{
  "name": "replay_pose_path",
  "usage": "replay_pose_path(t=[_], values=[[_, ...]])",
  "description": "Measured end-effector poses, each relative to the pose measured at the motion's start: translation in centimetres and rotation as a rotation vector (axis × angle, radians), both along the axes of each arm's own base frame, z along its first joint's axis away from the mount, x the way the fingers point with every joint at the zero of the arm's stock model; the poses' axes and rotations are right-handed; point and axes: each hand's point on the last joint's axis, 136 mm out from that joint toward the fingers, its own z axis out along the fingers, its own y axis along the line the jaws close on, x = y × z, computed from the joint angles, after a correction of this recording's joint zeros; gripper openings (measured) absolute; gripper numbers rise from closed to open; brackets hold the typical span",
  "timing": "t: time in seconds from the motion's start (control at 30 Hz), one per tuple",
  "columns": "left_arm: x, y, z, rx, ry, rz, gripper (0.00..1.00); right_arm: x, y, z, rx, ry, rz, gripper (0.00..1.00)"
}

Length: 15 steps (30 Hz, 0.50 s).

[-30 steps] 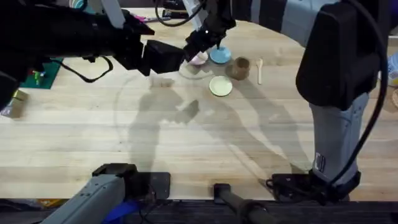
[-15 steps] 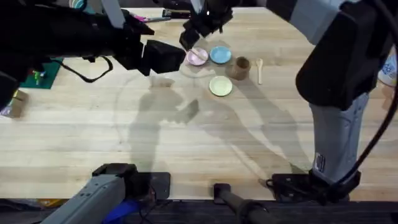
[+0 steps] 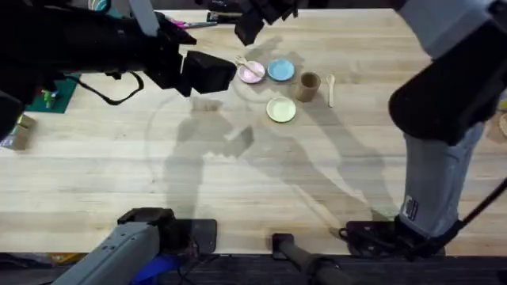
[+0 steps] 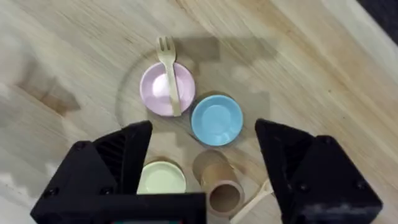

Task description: Pick up a utensil and set it on the pink plate, then put the other utensil in the container.

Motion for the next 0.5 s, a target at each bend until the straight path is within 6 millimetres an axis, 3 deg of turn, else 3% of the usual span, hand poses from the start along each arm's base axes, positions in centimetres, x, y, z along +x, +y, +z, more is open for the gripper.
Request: replay_pose_path(t=[0.17, 0.3, 0.5], values=[[0.0, 0.0, 0.0, 0.0, 0.0, 0.0, 0.994, -1.2, -1.9, 3.3, 0.02, -0.038, -0.021, 0.998], [0.0, 0.0, 0.0, 0.0, 0.0, 0.0, 0.993, -3.4, -5.3, 5.6, 0.012, -0.055, -0.061, 0.998], [0.0, 0.0, 0.0, 0.0, 0.0, 0.0, 0.993, -7.1, -9.8, 7.2, -0.066, -0.086, -0.121, 0.997]])
